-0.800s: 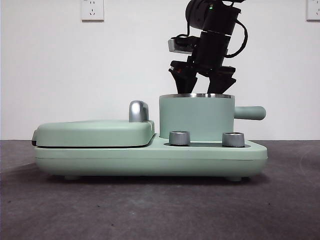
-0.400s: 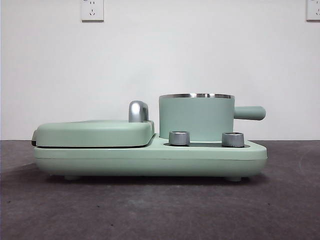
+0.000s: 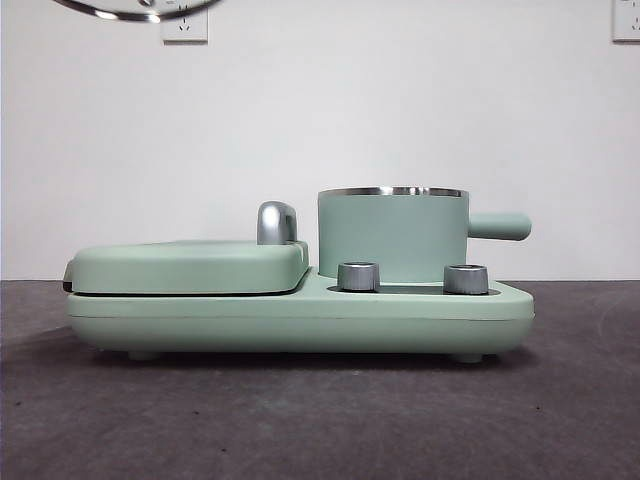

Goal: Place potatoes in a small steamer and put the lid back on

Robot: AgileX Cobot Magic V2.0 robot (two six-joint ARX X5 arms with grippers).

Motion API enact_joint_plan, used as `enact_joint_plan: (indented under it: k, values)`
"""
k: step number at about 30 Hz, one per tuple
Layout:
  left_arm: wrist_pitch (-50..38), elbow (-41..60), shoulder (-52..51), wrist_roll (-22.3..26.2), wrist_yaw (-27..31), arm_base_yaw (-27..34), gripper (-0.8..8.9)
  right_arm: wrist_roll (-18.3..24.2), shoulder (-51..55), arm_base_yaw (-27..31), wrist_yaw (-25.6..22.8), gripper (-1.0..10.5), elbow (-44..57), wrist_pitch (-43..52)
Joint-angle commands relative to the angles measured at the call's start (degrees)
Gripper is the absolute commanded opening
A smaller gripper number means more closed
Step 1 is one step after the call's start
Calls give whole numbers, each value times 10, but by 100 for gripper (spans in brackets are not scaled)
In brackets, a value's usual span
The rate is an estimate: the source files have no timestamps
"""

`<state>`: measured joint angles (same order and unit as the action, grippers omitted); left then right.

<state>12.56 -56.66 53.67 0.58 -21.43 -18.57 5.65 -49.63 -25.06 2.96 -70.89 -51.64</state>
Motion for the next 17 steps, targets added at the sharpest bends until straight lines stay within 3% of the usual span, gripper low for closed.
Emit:
enact_joint_plan:
  k: [1,10,17]
  values:
    - [-48,-10,27,-2,-7,-15,14,-30,38,-3,-1,376,27,6]
    - [-153,-33,154,3,-7,-68,14,-56,98,-3,-1,376,68,-30]
    - [-157,-129,287,79,-7,-102,14,-57,97,-3,-1,376,68,-46]
